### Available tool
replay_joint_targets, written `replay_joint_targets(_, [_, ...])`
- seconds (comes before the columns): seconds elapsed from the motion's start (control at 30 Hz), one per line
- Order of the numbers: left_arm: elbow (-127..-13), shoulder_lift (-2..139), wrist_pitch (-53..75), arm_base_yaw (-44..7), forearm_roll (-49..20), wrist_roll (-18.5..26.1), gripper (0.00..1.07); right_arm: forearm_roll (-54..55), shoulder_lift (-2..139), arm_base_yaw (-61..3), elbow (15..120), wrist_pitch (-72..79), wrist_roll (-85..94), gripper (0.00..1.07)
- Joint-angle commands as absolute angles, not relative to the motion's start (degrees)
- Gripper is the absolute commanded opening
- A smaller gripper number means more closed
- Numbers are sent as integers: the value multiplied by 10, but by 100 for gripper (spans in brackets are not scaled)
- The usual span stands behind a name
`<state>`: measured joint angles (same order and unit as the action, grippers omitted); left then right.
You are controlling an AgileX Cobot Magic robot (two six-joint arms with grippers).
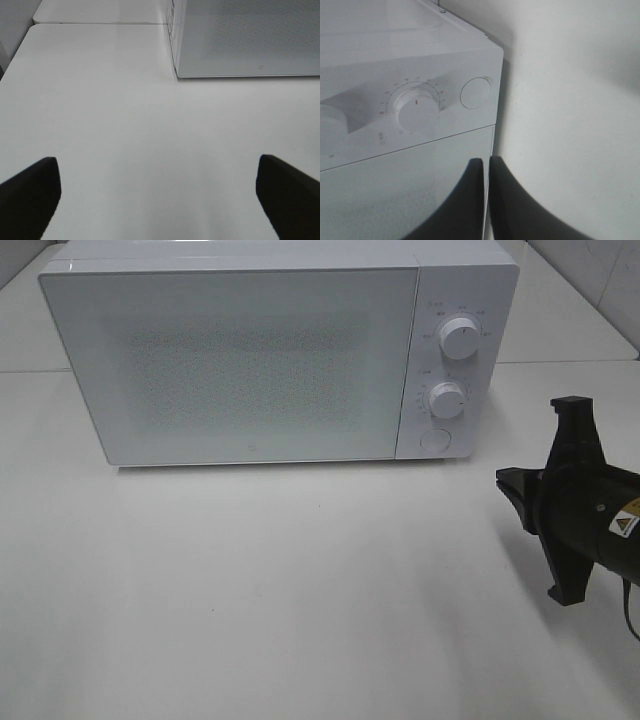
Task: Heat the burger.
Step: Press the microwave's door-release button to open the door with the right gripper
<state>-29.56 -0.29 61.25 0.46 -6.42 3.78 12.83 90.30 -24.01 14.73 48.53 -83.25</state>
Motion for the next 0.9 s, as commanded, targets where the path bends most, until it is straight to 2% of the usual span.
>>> replay_joint_targets(0.03, [-295, -10, 612, 5, -65, 33, 98, 147, 919, -246, 148, 504, -830, 1])
replay_joint_targets(0.9, [-295, -10, 612, 5, -65, 33, 98, 150, 1069, -245, 283, 502, -854, 0])
